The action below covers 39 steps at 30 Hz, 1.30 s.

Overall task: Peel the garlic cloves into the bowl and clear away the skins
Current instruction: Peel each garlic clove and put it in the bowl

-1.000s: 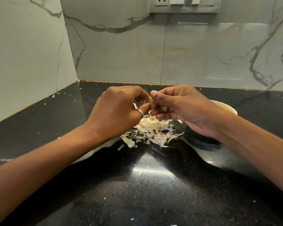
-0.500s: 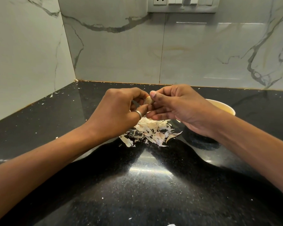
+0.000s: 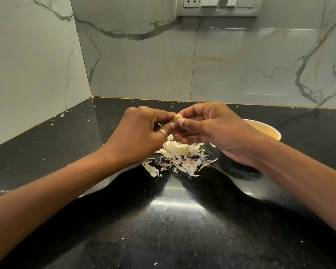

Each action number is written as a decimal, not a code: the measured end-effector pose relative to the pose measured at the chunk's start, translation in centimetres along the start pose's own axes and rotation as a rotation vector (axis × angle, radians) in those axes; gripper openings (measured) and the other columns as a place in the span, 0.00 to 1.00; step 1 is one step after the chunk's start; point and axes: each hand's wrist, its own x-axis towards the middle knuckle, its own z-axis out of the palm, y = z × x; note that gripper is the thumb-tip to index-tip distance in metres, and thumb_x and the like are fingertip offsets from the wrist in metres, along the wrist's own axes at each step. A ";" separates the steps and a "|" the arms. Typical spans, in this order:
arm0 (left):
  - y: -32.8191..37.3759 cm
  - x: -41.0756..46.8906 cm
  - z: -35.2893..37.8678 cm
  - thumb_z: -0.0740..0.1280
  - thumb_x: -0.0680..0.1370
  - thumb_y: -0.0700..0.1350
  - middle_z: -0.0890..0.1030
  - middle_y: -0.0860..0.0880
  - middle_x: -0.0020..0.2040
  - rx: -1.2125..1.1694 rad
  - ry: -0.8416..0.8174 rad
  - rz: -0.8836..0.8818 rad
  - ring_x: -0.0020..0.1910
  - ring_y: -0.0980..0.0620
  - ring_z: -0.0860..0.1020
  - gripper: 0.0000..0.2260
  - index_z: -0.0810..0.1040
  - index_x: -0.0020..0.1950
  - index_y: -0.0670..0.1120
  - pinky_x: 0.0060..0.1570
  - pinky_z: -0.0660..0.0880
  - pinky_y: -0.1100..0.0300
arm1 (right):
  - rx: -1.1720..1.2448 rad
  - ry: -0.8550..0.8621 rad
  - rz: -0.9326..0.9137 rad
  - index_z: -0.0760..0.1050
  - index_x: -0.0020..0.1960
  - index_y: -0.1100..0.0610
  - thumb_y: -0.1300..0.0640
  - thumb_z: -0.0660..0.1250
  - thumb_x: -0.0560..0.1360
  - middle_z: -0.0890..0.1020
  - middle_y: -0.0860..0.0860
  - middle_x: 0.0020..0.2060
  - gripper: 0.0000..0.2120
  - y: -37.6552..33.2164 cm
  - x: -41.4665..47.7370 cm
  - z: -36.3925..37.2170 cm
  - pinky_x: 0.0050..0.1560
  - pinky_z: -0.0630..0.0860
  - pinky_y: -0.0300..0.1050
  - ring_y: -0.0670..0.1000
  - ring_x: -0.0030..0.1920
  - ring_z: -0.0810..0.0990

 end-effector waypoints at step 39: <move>0.4 -0.3 -0.1 0.65 0.76 0.54 0.84 0.52 0.38 0.189 0.071 0.163 0.35 0.52 0.81 0.13 0.86 0.48 0.48 0.37 0.79 0.52 | 0.338 0.051 0.080 0.80 0.49 0.69 0.65 0.71 0.77 0.85 0.60 0.43 0.06 -0.3 -0.2 0.3 0.46 0.84 0.39 0.51 0.43 0.86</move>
